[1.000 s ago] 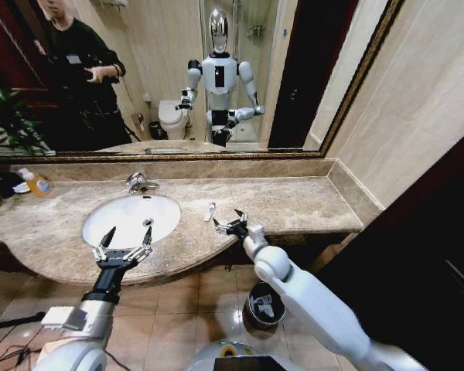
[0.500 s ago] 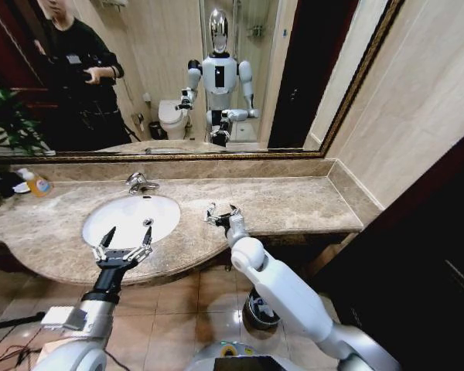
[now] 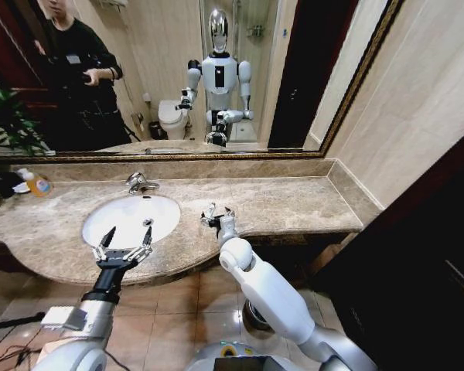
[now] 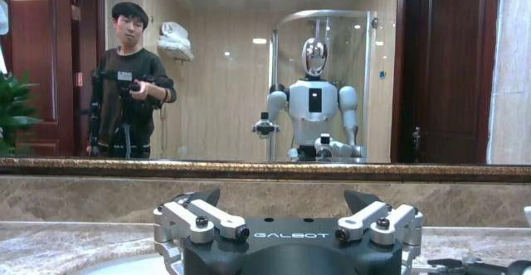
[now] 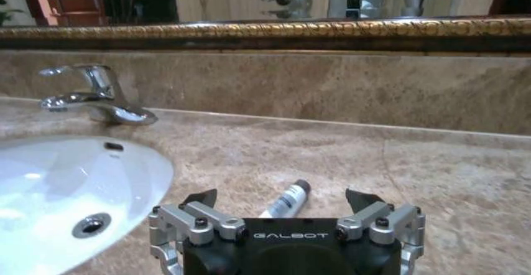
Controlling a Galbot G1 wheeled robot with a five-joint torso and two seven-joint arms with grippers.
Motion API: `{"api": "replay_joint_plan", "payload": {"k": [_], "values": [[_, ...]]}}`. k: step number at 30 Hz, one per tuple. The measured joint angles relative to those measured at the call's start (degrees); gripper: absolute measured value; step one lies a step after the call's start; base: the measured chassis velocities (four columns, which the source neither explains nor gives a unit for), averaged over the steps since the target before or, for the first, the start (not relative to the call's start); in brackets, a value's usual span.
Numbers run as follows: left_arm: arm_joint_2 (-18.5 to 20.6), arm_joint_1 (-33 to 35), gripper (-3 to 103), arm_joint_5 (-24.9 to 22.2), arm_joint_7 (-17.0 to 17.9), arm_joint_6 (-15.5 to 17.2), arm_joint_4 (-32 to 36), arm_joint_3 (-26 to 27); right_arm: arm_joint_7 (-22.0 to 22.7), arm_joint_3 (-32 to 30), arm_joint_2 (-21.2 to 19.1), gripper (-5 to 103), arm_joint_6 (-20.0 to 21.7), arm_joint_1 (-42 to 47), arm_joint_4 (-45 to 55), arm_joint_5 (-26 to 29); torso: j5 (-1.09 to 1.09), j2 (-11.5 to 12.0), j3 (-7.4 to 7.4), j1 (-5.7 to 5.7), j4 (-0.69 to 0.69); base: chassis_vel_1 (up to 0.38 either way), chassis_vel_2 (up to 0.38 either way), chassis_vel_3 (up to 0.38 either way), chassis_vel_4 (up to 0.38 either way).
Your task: Pick up the trash from the sink and place it in the trash bin.
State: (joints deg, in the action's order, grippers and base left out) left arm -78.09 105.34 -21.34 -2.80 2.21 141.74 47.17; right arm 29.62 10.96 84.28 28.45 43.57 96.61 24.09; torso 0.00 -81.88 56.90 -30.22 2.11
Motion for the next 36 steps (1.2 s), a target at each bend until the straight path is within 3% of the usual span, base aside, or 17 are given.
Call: {"api": "replay_joint_plan", "payload": {"k": [29, 36], "values": [[0.0, 0.0, 100, 0.0, 0.0, 0.0, 0.0, 0.0, -0.42, -1.02, 6.35, 102, -2.31, -4.03, -12.25, 0.66, 0.0, 0.0, 0.0, 0.0, 0.0, 0.0, 0.0, 0.0, 0.0], [0.0, 0.0, 100, 0.0, 0.0, 0.0, 0.0, 0.0, -0.37, -1.11, 6.97, 85, -2.68, -3.92, -13.69, 0.09, 0.0, -0.01, 0.0, 0.0, 0.0, 0.0, 0.0, 0.0, 0.0]]}}
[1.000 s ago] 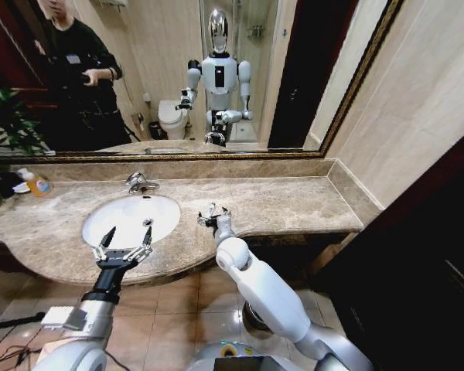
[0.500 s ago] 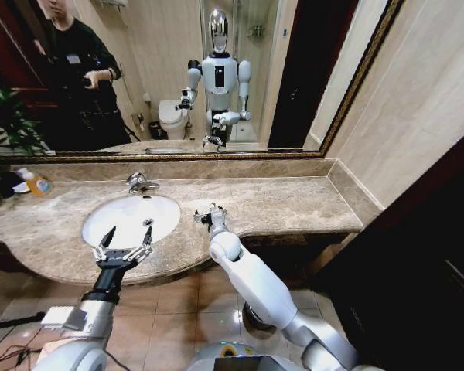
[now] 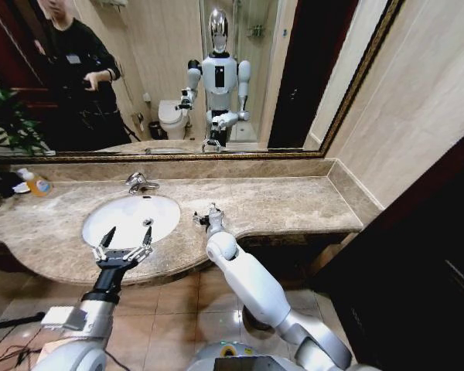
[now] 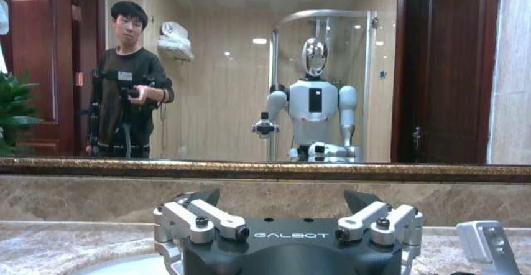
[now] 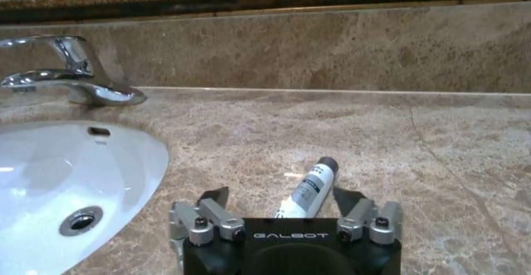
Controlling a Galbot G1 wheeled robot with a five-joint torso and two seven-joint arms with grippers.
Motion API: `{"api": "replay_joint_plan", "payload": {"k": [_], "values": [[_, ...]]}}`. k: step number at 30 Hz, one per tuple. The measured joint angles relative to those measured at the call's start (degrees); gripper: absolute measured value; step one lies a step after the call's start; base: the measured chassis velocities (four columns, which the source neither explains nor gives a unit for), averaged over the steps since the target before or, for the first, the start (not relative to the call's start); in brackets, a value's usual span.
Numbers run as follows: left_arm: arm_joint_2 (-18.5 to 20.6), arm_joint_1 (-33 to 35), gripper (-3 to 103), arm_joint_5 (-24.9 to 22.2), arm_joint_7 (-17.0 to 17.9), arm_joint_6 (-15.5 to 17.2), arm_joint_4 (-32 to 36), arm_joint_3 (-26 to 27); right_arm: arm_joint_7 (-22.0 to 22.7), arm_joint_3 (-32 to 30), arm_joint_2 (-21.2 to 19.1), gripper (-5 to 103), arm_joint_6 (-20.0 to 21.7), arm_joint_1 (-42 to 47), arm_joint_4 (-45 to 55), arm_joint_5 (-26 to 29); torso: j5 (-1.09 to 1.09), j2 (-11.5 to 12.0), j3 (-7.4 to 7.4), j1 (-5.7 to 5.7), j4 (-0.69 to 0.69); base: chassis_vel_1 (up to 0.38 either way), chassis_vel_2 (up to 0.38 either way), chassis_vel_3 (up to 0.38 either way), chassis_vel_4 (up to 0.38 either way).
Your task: Pick up the trash from the sink and place it in the trash bin.
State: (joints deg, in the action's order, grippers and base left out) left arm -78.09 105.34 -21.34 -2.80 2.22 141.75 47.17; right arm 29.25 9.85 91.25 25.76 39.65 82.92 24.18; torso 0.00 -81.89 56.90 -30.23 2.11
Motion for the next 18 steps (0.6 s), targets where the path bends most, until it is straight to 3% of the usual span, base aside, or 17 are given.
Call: {"api": "replay_joint_plan", "payload": {"k": [4, 9, 11, 16, 17, 18], "values": [[0.0, 0.0, 100, 0.0, 0.0, 0.0, 0.0, 0.0, 0.0, -0.26, 0.07, 77, -0.61, 0.39, -0.54, -0.78, 0.0, 0.0, 0.0, 0.0, 0.0, 0.0, 0.0, 0.0, 0.0], [0.0, 0.0, 100, 0.0, 0.0, 0.0, 0.0, 0.0, 0.03, -0.45, -0.31, 73, -1.12, 1.17, -0.57, -1.37, 0.0, 0.0, 0.0, 0.0, 0.0, 0.0, 0.0, 0.0, 0.0], [0.0, 0.0, 100, 0.0, 0.0, 0.0, 0.0, 0.0, 0.02, -0.47, -0.35, 78, -1.16, 1.22, -0.56, -1.5, 0.0, 0.0, 0.0, 0.0, 0.0, 0.0, 0.0, 0.0, 0.0], [0.0, 0.0, 100, 0.0, 0.0, 0.0, 0.0, 0.0, -0.17, -0.47, -0.57, 68, -1.35, 1.42, -0.49, -2.86, 0.0, 0.0, 0.0, 0.0, 0.0, 0.0, 0.0, 0.0, 0.0], [0.0, 0.0, 100, 0.0, 0.0, 0.0, 0.0, 0.0, -0.31, -0.29, -0.69, 58, -1.31, 1.52, -0.23, -3.18, 0.0, 0.0, 0.0, 0.0, 0.0, 0.0, 0.0, 0.0, 0.0], [0.0, 0.0, 100, 0.0, 0.0, 0.0, 0.0, 0.0, -0.37, -0.19, -0.75, 58, -1.28, 1.58, -0.1, -3.3, 0.0, 0.0, 0.0, 0.0, 0.0, 0.0, 0.0, 0.0, 0.0]]}}
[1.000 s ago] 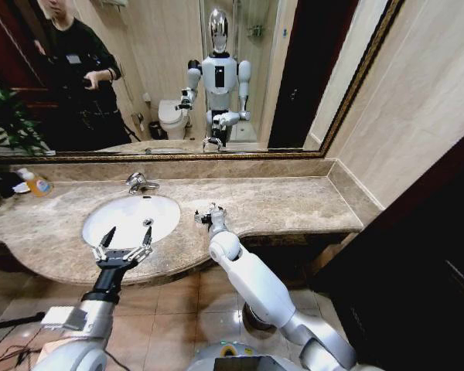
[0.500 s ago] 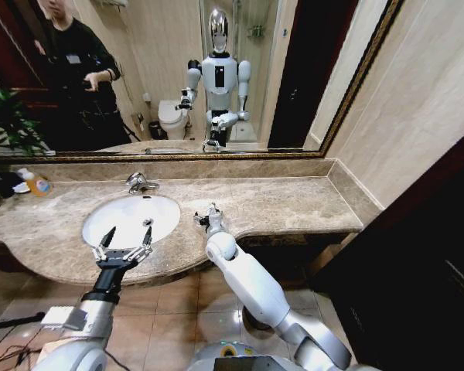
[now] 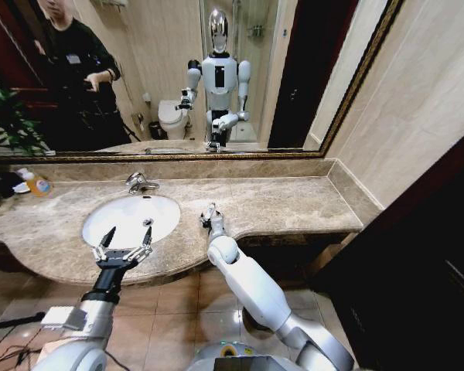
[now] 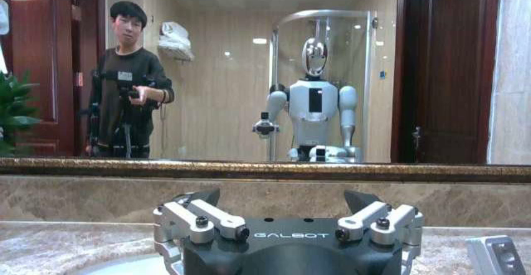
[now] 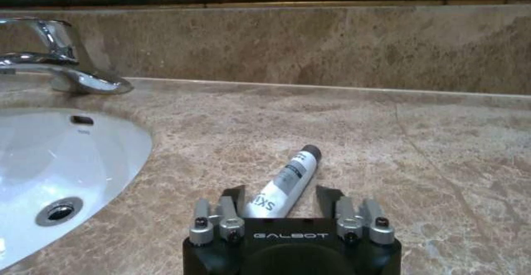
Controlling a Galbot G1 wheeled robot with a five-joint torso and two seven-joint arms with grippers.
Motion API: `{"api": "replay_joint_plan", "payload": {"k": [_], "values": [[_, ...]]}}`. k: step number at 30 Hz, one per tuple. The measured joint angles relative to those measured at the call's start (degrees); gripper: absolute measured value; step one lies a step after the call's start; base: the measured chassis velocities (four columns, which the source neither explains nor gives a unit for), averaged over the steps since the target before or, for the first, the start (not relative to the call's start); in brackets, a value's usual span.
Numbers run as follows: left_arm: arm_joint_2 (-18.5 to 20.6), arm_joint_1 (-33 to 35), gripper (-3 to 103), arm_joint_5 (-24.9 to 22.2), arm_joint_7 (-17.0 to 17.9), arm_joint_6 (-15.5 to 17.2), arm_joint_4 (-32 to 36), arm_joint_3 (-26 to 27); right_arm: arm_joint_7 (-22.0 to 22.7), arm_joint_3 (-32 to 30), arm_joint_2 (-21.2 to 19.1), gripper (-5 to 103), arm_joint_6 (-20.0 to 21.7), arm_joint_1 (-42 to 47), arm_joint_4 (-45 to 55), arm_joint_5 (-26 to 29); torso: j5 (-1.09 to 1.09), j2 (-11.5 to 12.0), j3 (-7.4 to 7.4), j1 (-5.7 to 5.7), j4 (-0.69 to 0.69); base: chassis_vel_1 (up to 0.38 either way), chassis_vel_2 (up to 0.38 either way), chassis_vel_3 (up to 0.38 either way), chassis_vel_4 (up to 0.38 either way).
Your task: Pick up the trash from the sink and place it in the trash bin.
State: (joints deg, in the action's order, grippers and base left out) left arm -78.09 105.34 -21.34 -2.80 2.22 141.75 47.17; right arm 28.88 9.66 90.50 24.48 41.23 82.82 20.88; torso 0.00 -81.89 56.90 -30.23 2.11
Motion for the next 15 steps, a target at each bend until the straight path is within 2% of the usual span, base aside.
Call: {"api": "replay_joint_plan", "payload": {"k": [1, 4, 6, 7, 8, 10, 11, 12, 14, 15], "values": [[0.0, 0.0, 100, 0.0, 0.0, 0.0, 0.0, 0.0, 0.0, 0.0, 0.0, 58, 0.0, 0.0, 0.0, 0.0, 0.0, 0.0, 0.0, 0.0, 0.0, 0.0, 0.0, 0.0, 0.0], [0.0, 0.0, 100, 0.0, 0.0, 0.0, 0.0, 0.0, -0.14, 0.21, -0.13, 42, 0.07, 0.22, 0.3, -0.57, 0.0, 0.0, 0.0, 0.0, 0.0, 0.0, 0.0, 0.0, 0.0], [0.0, 0.0, 100, 0.0, 0.0, 0.0, 0.0, 0.0, -0.15, 0.23, -0.17, 42, 0.07, 0.25, 0.37, -0.62, 0.0, 0.0, 0.0, 0.0, 0.0, 0.0, 0.0, 0.0, 0.0], [0.0, 0.0, 100, 0.0, 0.0, 0.0, 0.0, 0.0, -0.16, 0.27, -0.25, 37, 0.08, 0.29, 0.53, -0.68, 0.0, 0.0, 0.0, 0.0, 0.0, 0.0, 0.0, 0.0, 0.0], [0.0, 0.0, 100, 0.0, 0.0, 0.0, 0.0, 0.0, -0.16, 0.35, -0.52, 26, 0.05, 0.37, 0.98, -0.8, 0.0, 0.0, 0.0, 0.0, 0.0, 0.0, 0.0, 0.0, 0.0], [0.0, 0.0, 100, 0.0, 0.0, 0.0, 0.0, 0.0, -0.18, 0.46, -0.77, 26, -0.05, 0.43, 1.35, -0.96, 0.0, 0.0, 0.0, 0.0, 0.0, 0.0, 0.0, 0.0, 0.0], [0.0, 0.0, 100, 0.0, 0.0, 0.0, 0.0, 0.0, -0.29, 0.64, -1.19, 20, -0.31, 0.55, 1.91, -1.29, 0.0, 0.0, 0.0, 0.0, 0.0, 0.0, 0.0, 0.0, 0.0], [0.0, 0.0, 100, 0.0, 0.0, 0.0, 0.0, 0.0, -0.29, 0.64, -1.19, 20, -0.31, 0.55, 1.91, -1.29, 0.0, 0.0, 0.0, 0.0, 0.0, 0.0, 0.0, 0.0, 0.0], [0.0, 0.0, 100, 0.0, 0.0, 0.0, 0.0, 0.0, -0.55, 0.87, -2.16, 10, -0.64, 0.82, 3.33, -1.78, 0.0, 0.0, 0.0, 0.0, 0.0, 0.0, 0.0, 0.0, 0.0], [0.0, 0.0, 100, 0.0, 0.0, 0.0, 0.0, 0.0, -0.55, 0.87, -2.16, 10, -0.64, 0.82, 3.33, -1.78, 0.0, 0.0, 0.0, 0.0, 0.0, 0.0, 0.0, 0.0, 0.0]]}}
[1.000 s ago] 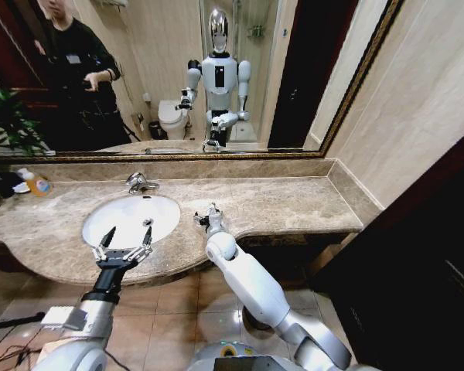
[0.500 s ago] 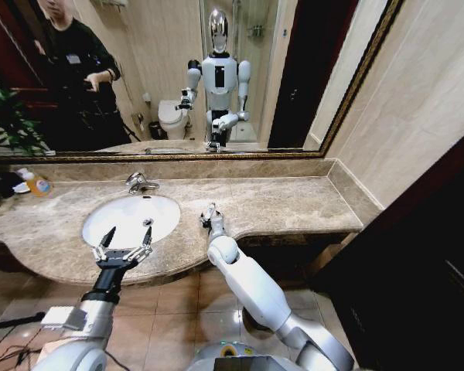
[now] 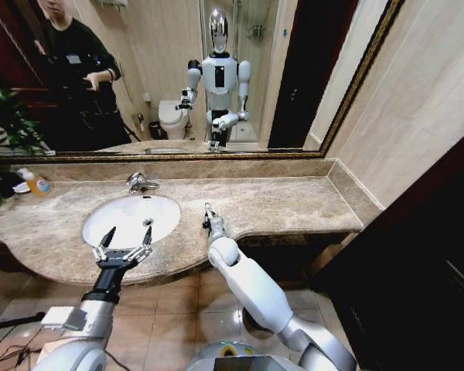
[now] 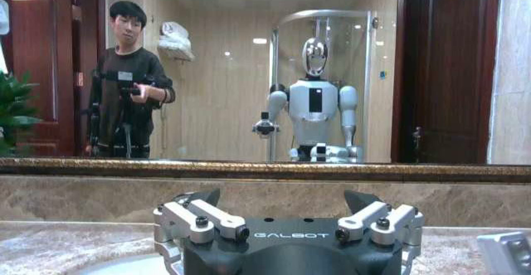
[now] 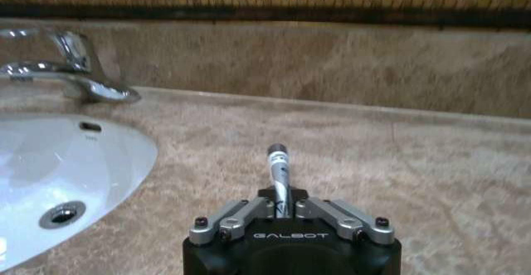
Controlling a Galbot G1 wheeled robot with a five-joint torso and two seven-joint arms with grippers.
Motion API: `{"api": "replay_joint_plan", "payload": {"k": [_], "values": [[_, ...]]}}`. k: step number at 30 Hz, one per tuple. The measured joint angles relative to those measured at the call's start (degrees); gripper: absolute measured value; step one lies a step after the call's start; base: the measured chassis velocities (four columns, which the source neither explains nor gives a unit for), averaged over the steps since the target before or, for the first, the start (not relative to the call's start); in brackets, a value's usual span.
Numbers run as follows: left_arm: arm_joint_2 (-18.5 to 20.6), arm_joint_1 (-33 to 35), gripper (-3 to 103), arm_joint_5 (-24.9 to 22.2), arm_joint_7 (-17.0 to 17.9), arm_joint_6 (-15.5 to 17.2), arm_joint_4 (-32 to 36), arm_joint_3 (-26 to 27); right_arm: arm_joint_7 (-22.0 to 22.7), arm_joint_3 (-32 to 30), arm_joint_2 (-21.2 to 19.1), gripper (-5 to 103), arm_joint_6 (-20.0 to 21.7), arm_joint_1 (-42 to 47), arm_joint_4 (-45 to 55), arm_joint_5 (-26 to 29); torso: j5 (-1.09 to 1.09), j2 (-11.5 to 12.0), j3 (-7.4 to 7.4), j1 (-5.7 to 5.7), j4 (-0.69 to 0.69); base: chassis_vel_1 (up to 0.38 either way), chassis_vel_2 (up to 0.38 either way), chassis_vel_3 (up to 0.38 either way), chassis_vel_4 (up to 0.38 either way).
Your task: Pick up the trash from the sink and place it in the trash bin.
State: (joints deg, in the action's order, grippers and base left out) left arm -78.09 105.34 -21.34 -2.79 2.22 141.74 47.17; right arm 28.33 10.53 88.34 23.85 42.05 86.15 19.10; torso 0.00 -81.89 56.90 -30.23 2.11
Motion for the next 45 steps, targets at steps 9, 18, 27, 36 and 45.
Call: {"api": "replay_joint_plan", "payload": {"k": [9, 18, 27, 36, 45], "values": [[0.0, 0.0, 100, 0.0, 0.0, 0.0, 0.0, 0.0, -0.13, -0.59, -4.65, 0, 0.16, 1.45, 7.14, 1.35, 0.01, 0.0, 0.0, 0.0, 0.0, 0.0, 0.0, 0.0, 0.0], [0.0, 0.0, 100, 0.0, -0.01, 0.0, 0.0, 0.0, -2.31, -6.55, -15.27, 0, -0.71, 8.86, 17.61, 2.6, 0.01, 0.01, 0.0, 0.0, 0.0, 0.0, 0.0, 0.0, 0.0], [0.0, 0.0, 100, 0.0, 0.0, 0.0, 0.0, 0.0, -22.34, -18.85, -26.6, 0, -11.3, 24.86, 29.04, 6.91, 0.02, 0.01, -0.01, 0.0, 0.0, 0.0, 0.0, 0.0, 0.0], [0.0, 0.0, 100, 0.0, 0.0, 0.0, 0.0, 0.0, -26.56, -26.62, -26.53, 0, -19.53, 36.62, 30.41, 5.92, 0.01, 0.01, -0.01, 0.0, 0.0, 0.0, 0.0, 0.0, 0.0], [0.0, 0.0, 100, 0.0, 0.0, 0.0, 0.0, 0.0, -40.22, -36.25, -21.24, 0, -28.49, 46.92, 28.41, 1.7, 0.01, 0.0, 0.0, 0.0, 0.0, 0.0, 0.0, 0.0, 0.0]]}}
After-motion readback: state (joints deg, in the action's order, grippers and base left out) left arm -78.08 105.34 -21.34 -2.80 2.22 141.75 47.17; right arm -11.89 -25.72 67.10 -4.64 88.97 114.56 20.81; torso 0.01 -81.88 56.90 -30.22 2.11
